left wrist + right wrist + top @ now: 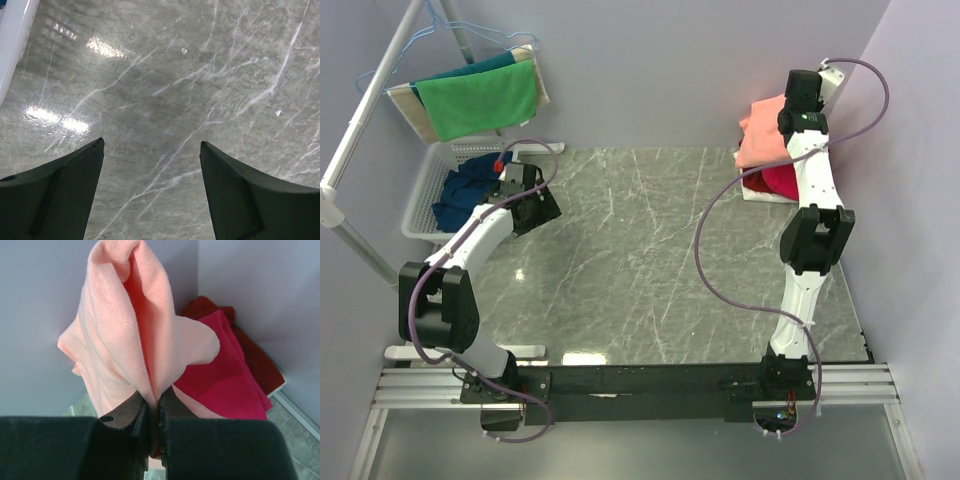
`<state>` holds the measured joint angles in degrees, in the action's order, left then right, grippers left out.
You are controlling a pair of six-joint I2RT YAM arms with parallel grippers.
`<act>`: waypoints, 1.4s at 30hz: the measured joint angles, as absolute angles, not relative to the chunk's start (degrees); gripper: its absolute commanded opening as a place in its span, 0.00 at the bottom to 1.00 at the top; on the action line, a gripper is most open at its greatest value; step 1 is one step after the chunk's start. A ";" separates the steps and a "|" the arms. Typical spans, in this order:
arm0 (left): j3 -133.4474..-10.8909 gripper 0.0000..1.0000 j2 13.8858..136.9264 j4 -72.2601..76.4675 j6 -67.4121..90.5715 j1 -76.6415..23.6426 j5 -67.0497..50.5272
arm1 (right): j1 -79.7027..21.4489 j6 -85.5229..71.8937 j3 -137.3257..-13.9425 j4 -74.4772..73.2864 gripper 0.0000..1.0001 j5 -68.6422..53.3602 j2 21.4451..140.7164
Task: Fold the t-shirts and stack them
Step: Neatly place the folded tshirt to the corner
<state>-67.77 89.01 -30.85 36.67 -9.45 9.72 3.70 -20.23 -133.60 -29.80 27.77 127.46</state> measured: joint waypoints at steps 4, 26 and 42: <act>-67.85 0.82 89.01 -30.85 36.86 -9.45 9.72 | 4.05 -21.43 -132.64 -29.10 0.00 29.21 126.34; -68.51 0.82 90.80 -30.65 36.99 -9.45 9.72 | 0.40 -19.66 -132.18 -23.18 0.00 10.41 125.93; -68.51 0.83 90.80 -30.89 35.53 -9.45 9.89 | -0.08 -22.48 -130.91 -27.24 0.00 22.17 126.91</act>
